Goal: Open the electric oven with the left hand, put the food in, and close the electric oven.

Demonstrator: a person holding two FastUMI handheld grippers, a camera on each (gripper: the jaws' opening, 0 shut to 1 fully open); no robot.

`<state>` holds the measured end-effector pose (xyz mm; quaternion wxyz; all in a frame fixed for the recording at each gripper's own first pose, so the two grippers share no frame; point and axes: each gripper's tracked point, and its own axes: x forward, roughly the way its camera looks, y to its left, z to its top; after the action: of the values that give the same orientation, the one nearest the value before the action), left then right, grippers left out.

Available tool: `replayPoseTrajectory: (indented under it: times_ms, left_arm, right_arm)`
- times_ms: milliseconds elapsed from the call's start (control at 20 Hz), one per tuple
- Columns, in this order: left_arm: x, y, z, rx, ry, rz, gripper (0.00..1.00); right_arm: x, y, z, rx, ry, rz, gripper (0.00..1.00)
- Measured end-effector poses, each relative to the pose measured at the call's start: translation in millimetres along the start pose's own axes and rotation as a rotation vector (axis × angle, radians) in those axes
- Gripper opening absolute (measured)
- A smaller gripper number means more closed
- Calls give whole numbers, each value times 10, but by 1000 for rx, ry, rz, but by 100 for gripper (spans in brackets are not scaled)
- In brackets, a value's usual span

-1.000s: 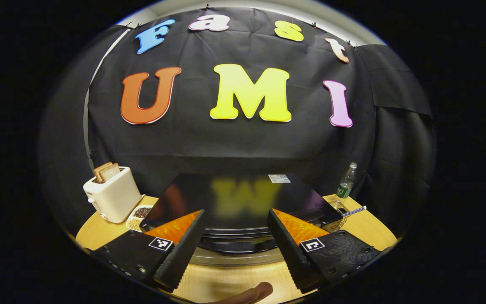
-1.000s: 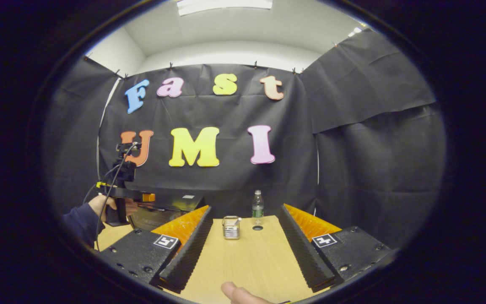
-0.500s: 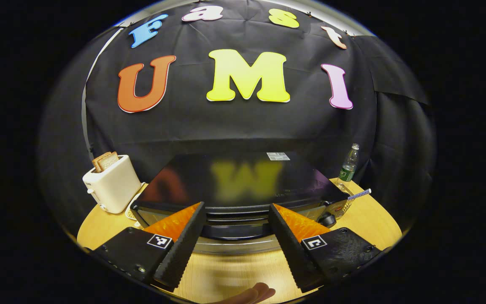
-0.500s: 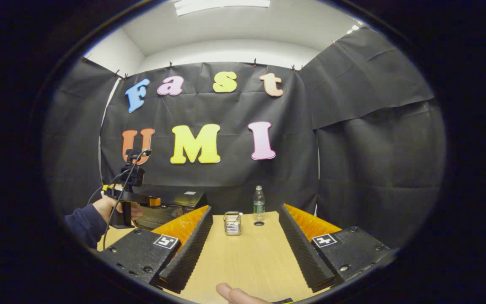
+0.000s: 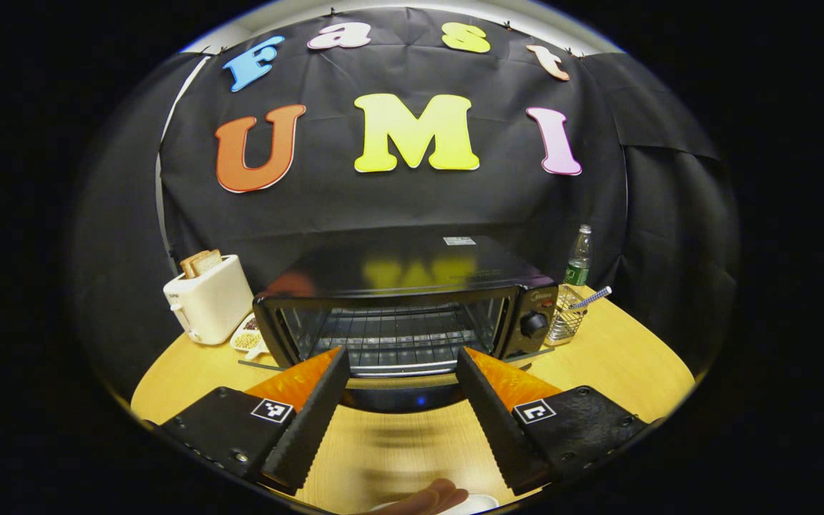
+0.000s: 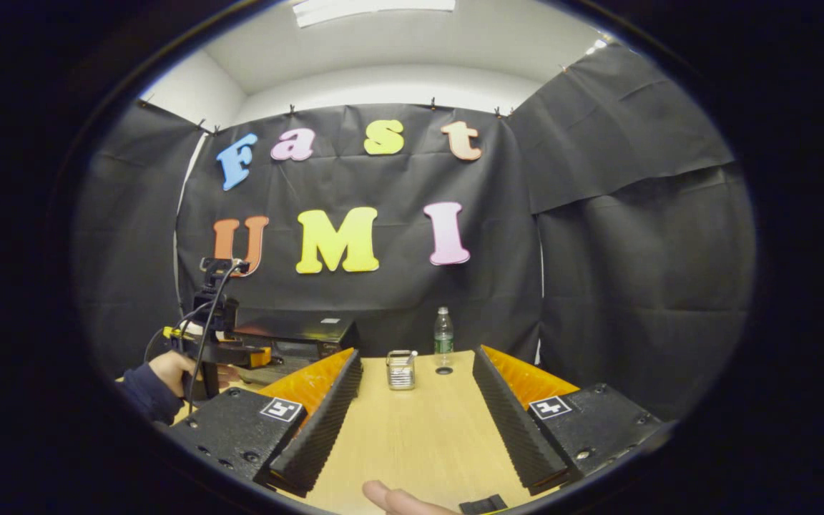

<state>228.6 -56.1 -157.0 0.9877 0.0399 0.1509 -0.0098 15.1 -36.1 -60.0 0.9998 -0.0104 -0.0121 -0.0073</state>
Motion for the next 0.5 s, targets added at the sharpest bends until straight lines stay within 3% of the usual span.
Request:
replayPoseTrajectory:
  times_ms: [500]
  left_arm:
    - [-151,-85,-1087,-71,236,-33,95]
  right_arm:
    - [-187,128,-344,-18,56,19,96]
